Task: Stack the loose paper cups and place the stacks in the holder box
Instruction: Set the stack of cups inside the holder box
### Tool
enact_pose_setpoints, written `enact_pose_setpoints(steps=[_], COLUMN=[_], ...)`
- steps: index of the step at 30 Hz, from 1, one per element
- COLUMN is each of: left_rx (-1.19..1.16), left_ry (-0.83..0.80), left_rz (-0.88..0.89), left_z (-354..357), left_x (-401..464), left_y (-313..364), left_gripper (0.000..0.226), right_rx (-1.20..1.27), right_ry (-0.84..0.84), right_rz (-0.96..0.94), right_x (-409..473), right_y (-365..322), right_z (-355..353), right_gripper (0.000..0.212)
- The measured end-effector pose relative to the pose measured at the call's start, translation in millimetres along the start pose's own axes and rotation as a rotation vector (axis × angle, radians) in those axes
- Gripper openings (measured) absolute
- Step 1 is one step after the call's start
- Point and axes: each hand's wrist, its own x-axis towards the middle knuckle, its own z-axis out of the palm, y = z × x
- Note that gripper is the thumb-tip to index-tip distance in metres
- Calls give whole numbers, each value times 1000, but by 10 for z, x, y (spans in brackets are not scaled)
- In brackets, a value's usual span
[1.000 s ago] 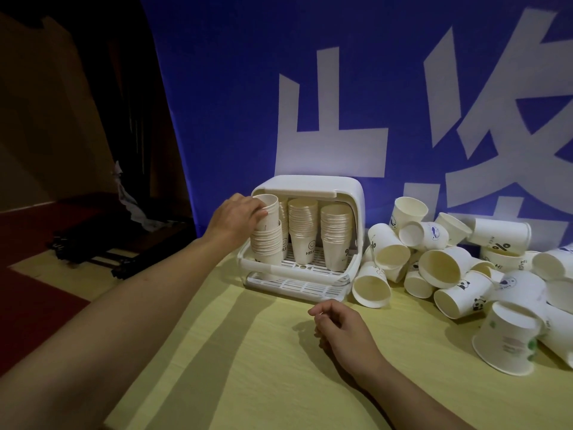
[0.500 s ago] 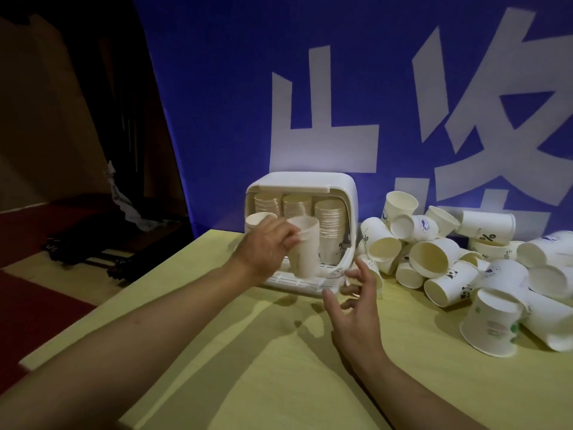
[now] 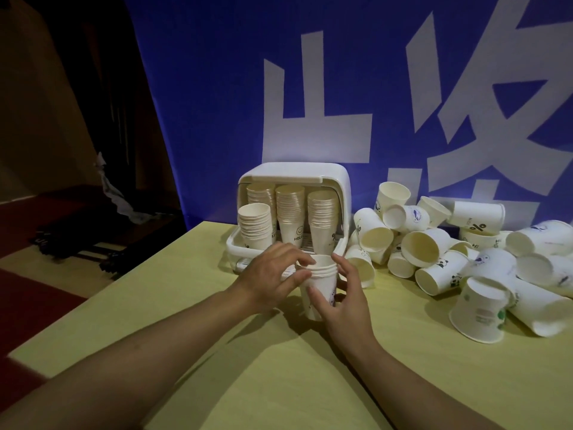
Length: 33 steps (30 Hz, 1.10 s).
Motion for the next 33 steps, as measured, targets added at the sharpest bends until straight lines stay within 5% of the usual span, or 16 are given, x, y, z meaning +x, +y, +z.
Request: enact_pose_setpoints(steps=[7,14,33], left_rx=[143,28,103], left_ry=[372,246,196], left_rz=[-298,-806,-854], left_z=[-164,-246,-164], left_x=[176,500,619], left_y=[-488,-938,-1020], left_gripper=[43,102,86], right_rx=[-19,-71,-69], right_ry=[-13,-36,-64], right_rz=[8,26,68], right_x=[32,64,81], right_y=[54,91,109], right_z=[29,34,28], right_gripper=[66,68,65])
